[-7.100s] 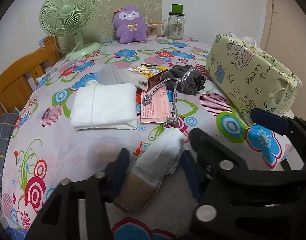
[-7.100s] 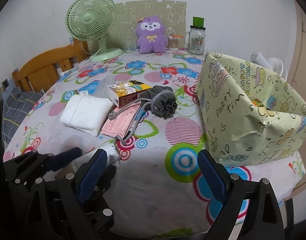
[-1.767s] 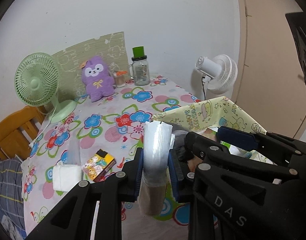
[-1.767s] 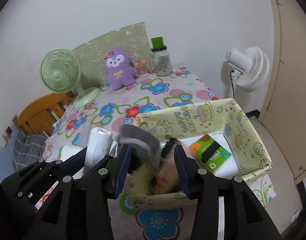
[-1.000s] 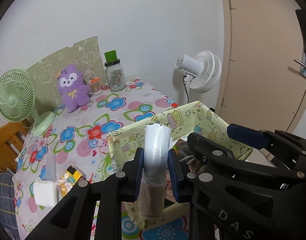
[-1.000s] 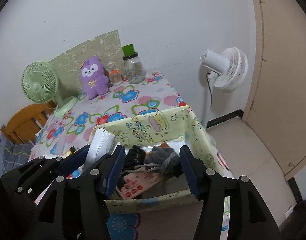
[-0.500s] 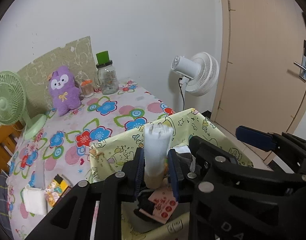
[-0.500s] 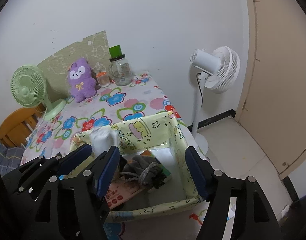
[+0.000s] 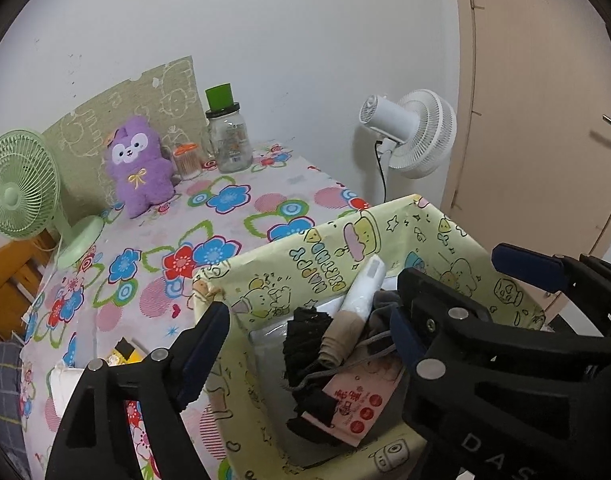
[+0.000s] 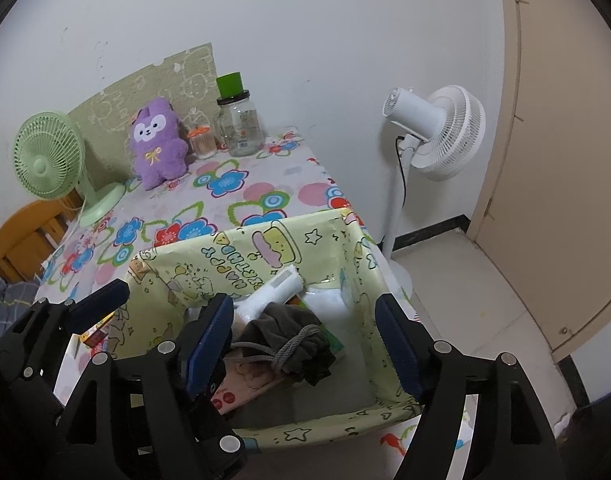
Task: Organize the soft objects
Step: 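Lower the white bag into the box and open the left tool while the right tool releases the pink packet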
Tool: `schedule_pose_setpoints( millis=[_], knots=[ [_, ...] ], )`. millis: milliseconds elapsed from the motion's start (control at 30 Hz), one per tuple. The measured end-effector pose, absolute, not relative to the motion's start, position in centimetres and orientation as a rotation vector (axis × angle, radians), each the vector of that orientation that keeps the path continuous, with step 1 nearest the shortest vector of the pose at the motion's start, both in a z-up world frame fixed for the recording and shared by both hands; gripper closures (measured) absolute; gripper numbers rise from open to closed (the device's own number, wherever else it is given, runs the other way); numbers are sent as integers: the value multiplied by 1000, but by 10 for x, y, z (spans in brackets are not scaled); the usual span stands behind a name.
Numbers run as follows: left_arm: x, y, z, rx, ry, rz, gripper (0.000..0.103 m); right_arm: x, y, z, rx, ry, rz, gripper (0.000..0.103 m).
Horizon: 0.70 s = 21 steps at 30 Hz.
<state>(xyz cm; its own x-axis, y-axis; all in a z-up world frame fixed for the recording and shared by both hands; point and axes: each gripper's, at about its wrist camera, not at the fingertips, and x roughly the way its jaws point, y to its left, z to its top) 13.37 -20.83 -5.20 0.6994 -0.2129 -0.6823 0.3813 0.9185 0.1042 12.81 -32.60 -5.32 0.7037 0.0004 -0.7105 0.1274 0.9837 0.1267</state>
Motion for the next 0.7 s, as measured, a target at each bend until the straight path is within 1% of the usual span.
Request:
schedule_pose_setpoints(
  millis=[200, 700],
  knots=[
    [127, -200, -50, 243, 717, -333, 14, 122, -316, -51, 152, 778, -72, 22],
    [109, -173, -39, 204, 694, -341, 14, 104, -290, -37, 120, 748, -81, 18]
  ],
)
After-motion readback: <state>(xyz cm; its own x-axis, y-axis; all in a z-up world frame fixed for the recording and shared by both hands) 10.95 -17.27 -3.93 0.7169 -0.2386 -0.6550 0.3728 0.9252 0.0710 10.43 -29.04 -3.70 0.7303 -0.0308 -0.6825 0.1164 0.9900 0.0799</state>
